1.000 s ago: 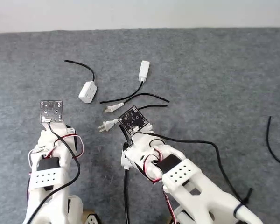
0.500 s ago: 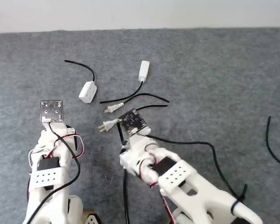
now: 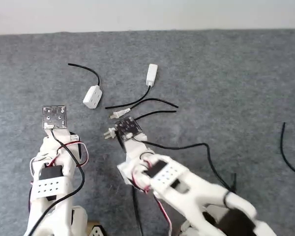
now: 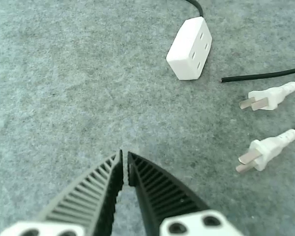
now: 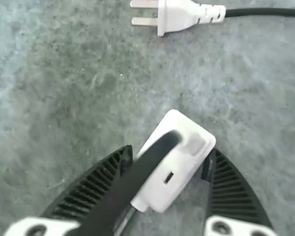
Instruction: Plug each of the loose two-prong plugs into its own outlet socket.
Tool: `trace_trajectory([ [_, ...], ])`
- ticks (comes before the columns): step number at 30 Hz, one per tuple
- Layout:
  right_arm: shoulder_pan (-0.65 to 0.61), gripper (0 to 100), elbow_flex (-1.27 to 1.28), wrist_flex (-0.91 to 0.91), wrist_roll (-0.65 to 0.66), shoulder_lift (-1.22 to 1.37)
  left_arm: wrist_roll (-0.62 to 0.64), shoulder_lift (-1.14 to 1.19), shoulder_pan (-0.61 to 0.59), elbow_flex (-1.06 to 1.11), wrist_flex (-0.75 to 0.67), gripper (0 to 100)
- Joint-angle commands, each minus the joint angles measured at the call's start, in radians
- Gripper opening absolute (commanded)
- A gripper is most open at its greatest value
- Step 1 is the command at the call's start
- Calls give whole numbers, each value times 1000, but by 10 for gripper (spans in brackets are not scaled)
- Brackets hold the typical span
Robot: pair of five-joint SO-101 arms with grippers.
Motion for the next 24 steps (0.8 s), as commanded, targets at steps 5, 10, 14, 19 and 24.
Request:
trace_trajectory([
  [5,-10,220,-216,101,-5,185,3,-15,-2,-12,-23,15],
  [10,-8,110,-218,145,-3,171,3,-15,-3,-12,-23,15],
  [14,1,22,-209,156,-3,133,3,-15,-3,-12,-25,15],
  [19,96,9,-193,271,-3,-16,3,-15,-3,-15,-26,15],
  [24,346,8,-173,374,-3,-222,3,-15,-3,-16,-26,15],
])
